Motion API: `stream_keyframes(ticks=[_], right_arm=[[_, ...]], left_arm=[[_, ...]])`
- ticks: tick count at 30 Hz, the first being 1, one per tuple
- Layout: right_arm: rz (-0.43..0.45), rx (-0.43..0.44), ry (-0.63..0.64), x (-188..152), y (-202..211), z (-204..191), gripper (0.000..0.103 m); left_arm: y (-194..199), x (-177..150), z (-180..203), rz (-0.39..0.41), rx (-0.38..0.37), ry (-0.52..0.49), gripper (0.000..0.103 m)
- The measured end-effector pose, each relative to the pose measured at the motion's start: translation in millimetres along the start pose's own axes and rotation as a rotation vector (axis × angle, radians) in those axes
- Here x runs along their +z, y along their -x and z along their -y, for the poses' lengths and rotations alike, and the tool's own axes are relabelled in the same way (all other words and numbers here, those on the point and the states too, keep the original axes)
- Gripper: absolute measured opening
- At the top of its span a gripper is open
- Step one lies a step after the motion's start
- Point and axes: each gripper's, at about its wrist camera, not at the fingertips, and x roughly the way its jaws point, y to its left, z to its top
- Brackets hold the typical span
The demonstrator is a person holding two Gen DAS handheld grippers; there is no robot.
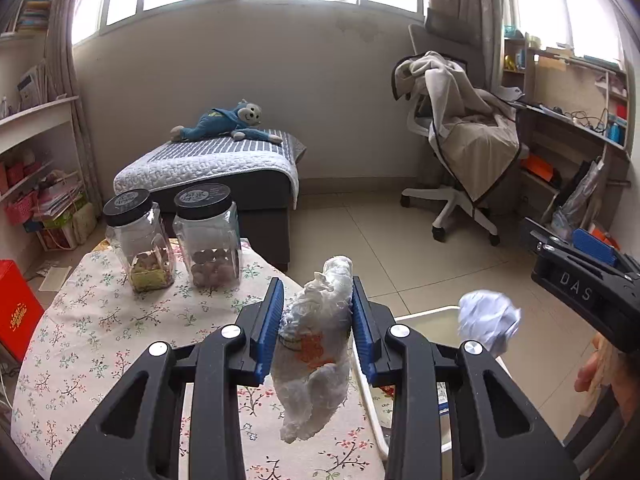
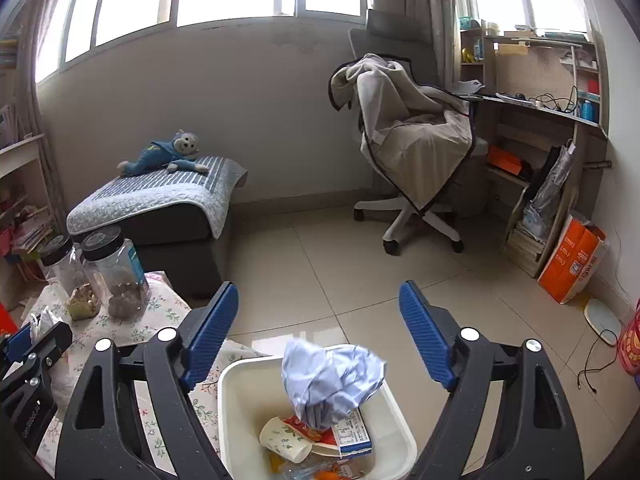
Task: Collect trash
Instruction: 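Carry the crumpled paper over the bin and release it with the right tool, then carry the white wrapper over the bin and release it with the left tool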
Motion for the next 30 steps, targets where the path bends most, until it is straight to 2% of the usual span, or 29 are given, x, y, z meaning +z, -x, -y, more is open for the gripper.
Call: stream_keyframes(ticks=[1,3,8,12,14,15,17,19,22,27,30], right_arm=[[0.016,-0.03,-0.025,0.8,2.2,10.0,0.093],[0.032,-0.075,-0.063,1.9,5.1,28.8,0.095],[0.043,-0.186,-0.137,0.4,7.4,71.7,0.096],[0.044,-0.24,-0.221,-0.5,8.7,102.9,0.096],[0.053,-0.256,-0.253,-0.8,11.0,112.2,0.096],[0.057,-0.261,-0.265,0.1,11.5,115.3,0.096],[0.068,-0.27,-0.283,0.2,16.3,117.4,0.096],[0.086,-0.267,-0.291,0.5,23.2,112.4,0.096],[0.113,-0.259,-0.265,2.7,33.2,94.8,0.096],[0.167,-0.228,-0.237,7.6,53.2,50.1,0.096],[0.179,-0.105,-0.243,10.1,62.1,20.1,0.096]], left_arm=[[-2.0,1.2,6.9,-0.002,-0.013,-0.008,0.034],[-7.2,3.8,21.6,-0.011,-0.045,-0.013,0.034],[-21.0,8.3,61.8,-0.042,-0.123,-0.016,0.035],[-29.1,12.4,91.2,-0.067,-0.188,-0.03,0.037],[-31.5,15.3,101.7,-0.076,-0.205,-0.035,0.057],[-31.1,17.4,104.2,-0.072,-0.203,-0.038,0.061],[-28.4,21.2,104.8,-0.062,-0.189,-0.051,0.075],[-22.9,24.9,99.3,-0.041,-0.163,-0.067,0.082],[-10.9,31.3,80.6,0.013,-0.077,-0.07,0.093],[6.5,39.0,32.0,0.077,0.089,-0.04,0.096],[16.6,40.7,-1.4,0.105,0.159,-0.017,0.096]])
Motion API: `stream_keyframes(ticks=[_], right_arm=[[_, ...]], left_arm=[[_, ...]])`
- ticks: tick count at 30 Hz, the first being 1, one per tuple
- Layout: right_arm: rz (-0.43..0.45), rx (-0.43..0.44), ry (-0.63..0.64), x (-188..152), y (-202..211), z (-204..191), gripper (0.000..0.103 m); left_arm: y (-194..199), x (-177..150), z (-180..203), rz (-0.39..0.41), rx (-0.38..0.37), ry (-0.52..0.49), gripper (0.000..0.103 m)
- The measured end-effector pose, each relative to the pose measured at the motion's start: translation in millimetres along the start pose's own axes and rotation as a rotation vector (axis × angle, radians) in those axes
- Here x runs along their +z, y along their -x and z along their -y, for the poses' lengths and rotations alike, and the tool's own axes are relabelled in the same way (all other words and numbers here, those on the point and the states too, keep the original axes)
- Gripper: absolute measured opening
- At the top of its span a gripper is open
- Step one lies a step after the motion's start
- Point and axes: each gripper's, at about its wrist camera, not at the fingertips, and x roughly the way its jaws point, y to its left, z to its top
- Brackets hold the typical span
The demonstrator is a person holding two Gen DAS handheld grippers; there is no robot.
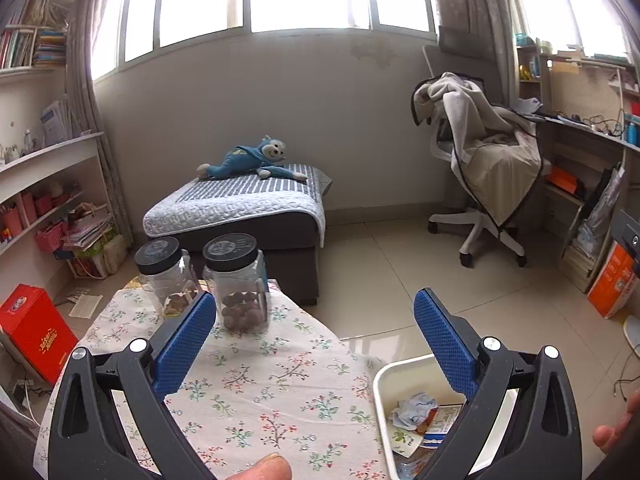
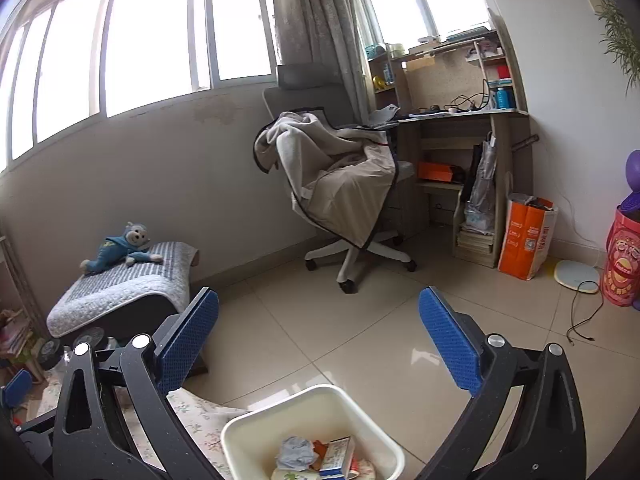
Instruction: Collect trash
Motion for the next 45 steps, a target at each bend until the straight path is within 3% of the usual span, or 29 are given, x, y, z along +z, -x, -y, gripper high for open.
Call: stream_keyframes(ticks=[4,9,13,19,25,45], right_arm=[[0.017,0.108,0.027,-7.9,13.9,-48.2,0.096],[0.064,0.18,0.097,-21.9,32.6,-103.4,0.096],[0.039,0.225,0.119,-33.3,34.6,-134.3,0.096],[0.002,0.276,0.178,-50.3,34.9,-169.1,0.096],[0.005,0.308,0.244,-58.3,38.2,-185.5,0.096],[-0.014,0.314,0.234,-57.1,31.3,-187.5,0.096]], left_arm=[[5.2,1.1,-50.6,0.022,0.07,0.027,0.096],[12.5,6.2,-111.4,0.019,0.175,0.1,0.096],[22.7,5.5,-150.7,0.006,0.244,0.154,0.096],[33.5,-3.2,-187.4,0.012,0.283,0.201,0.096],[33.2,-4.0,-202.6,0.005,0.286,0.238,0.096],[31.8,-7.7,-195.2,0.003,0.27,0.217,0.096]])
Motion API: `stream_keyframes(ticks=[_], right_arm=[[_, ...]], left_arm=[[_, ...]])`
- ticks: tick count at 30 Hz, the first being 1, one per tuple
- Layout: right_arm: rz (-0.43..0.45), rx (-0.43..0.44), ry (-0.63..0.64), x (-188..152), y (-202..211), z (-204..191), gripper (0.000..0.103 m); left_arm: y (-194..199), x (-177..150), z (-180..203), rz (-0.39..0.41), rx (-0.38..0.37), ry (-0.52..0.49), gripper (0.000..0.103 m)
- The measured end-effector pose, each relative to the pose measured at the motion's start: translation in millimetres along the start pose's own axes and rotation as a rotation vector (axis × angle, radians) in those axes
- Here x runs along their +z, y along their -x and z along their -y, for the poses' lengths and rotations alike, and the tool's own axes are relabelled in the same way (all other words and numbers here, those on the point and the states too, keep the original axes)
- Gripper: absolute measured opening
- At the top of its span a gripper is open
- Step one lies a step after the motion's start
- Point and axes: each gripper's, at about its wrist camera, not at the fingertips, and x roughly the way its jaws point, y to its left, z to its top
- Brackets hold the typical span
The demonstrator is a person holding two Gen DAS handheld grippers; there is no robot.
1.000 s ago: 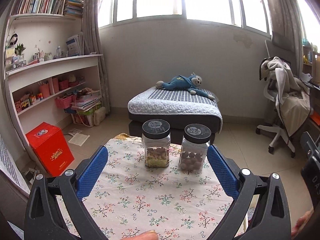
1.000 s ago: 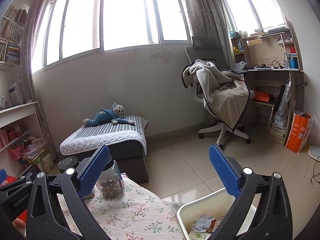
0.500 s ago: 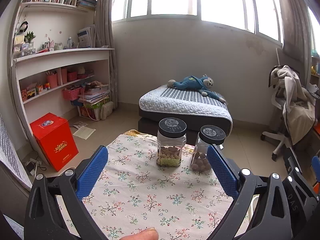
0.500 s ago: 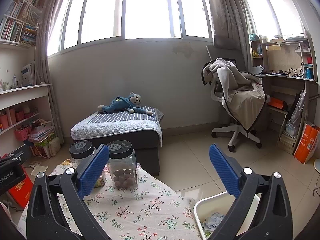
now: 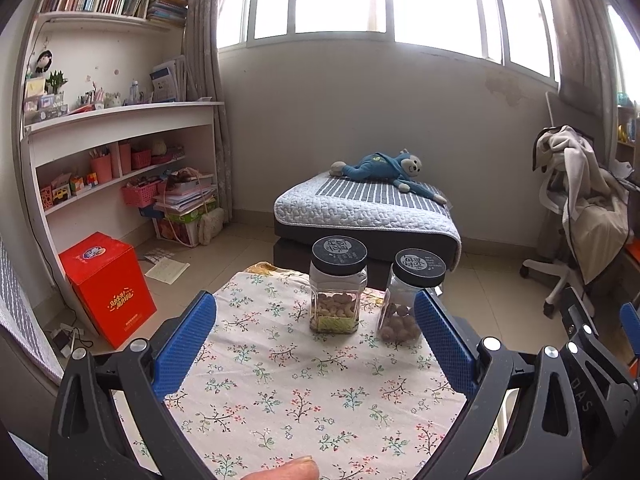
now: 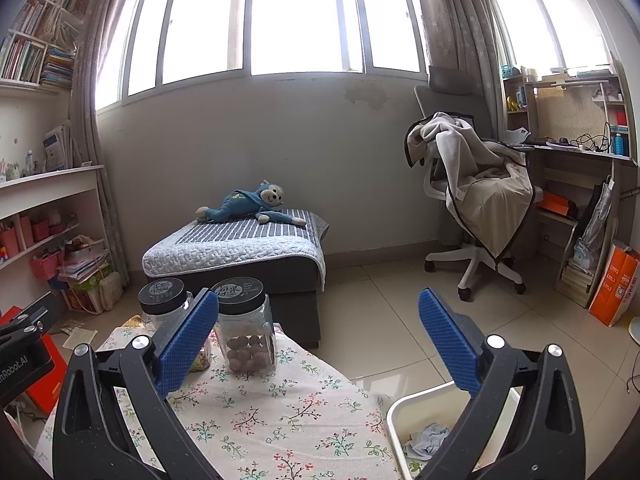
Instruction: Collect trash
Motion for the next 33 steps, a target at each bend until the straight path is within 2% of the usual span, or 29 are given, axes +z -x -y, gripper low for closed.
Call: stream_keyframes(ticks=[33], right_arm=[[-0.007,0.009,0.007,-1.0,-1.6,3.8,0.096]], left_arm=[[-5.6,-5.6,7.6,-0.011,0.007,-0.022,0.096]])
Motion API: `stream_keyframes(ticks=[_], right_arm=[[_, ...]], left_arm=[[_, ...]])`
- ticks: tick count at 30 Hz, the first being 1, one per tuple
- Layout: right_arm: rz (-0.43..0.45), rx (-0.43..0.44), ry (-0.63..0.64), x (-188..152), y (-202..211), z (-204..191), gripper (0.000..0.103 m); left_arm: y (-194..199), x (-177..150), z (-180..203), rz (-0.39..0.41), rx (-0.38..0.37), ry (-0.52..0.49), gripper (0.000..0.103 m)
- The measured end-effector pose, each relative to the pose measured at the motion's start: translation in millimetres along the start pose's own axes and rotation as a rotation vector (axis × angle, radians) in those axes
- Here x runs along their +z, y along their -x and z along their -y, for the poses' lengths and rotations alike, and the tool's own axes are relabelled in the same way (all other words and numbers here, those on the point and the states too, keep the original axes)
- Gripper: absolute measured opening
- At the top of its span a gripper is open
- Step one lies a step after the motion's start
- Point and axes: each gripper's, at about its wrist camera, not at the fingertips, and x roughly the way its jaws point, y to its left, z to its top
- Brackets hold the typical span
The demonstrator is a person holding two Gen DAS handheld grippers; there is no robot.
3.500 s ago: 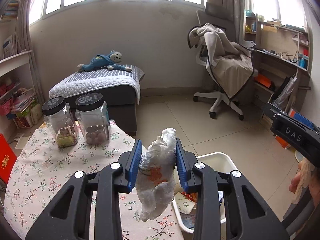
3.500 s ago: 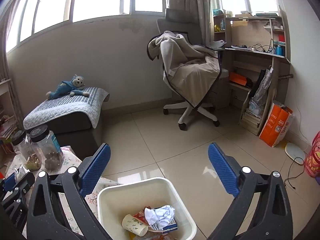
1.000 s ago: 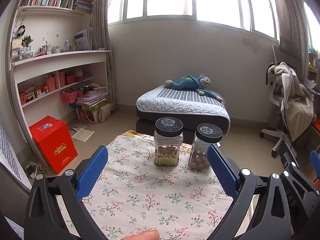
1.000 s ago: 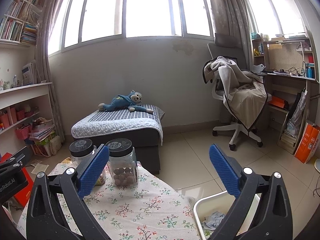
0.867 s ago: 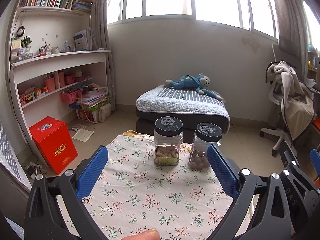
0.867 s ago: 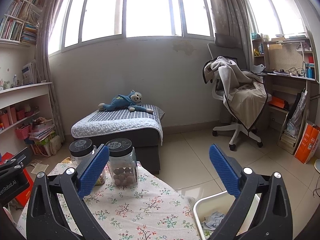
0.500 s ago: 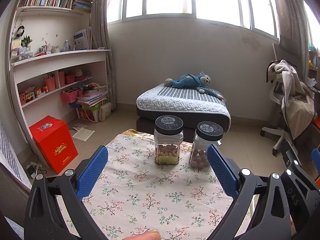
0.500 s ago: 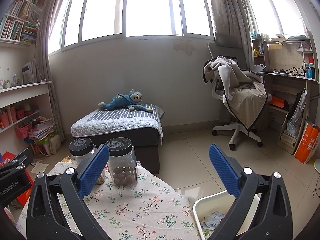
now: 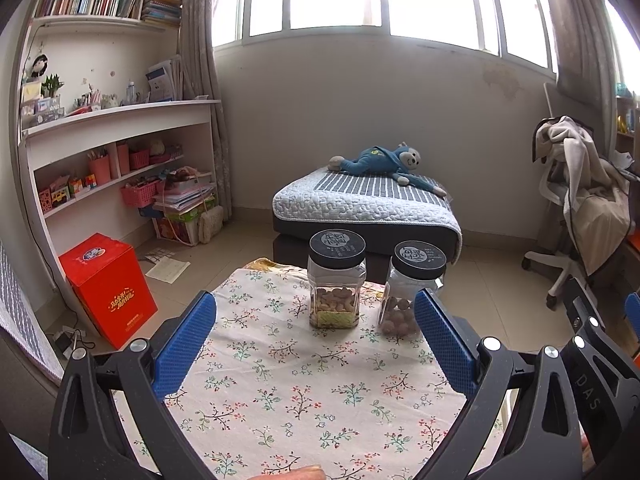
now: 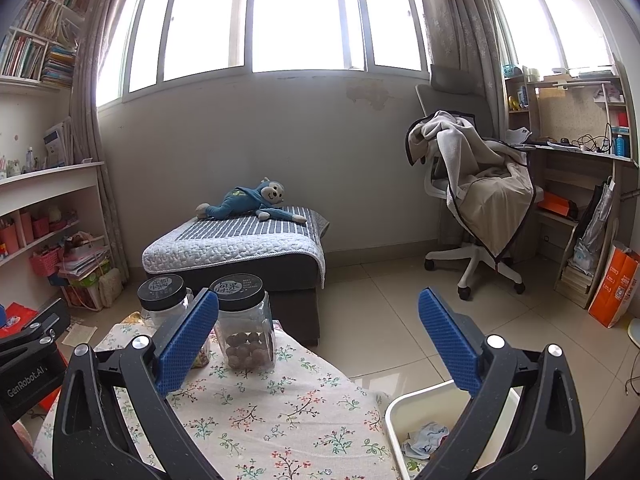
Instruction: Collect trash
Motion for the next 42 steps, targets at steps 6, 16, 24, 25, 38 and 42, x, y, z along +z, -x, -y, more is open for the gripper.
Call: stream_keyframes(ticks=[6,16,24,25,38,42], right_arm=[[-0.002,0.0,0.001,-0.7,-0.7,0.5,0.096],[-0.003,-0.001,0.001,-2.1,-1.2,0.9,0.096],[-0.01,-0.001,0.002,-4.7,-2.1,2.0,0.096],[-0.011,-0.002,0.001,-5.1,-2.2,2.6,0.096],[-0.012,-0.006,0.001,-7.0,-2.3,5.5,0.096],[-0.01,-0.004,0.005,-6.9,-1.7,4.4,0.096]], left_arm=[[-1.0,-0.9,0.5,0.001,0.003,-0.004,0.096],[-0.9,-2.0,1.4,0.002,-0.001,-0.01,0.096],[0.5,-4.4,3.8,0.016,-0.036,-0.019,0.095],[0.5,-4.3,4.0,0.018,-0.039,-0.021,0.094],[-0.6,-2.9,2.0,0.008,-0.05,-0.004,0.093],[-3.7,-2.7,4.3,-0.011,-0.033,-0.01,0.095]])
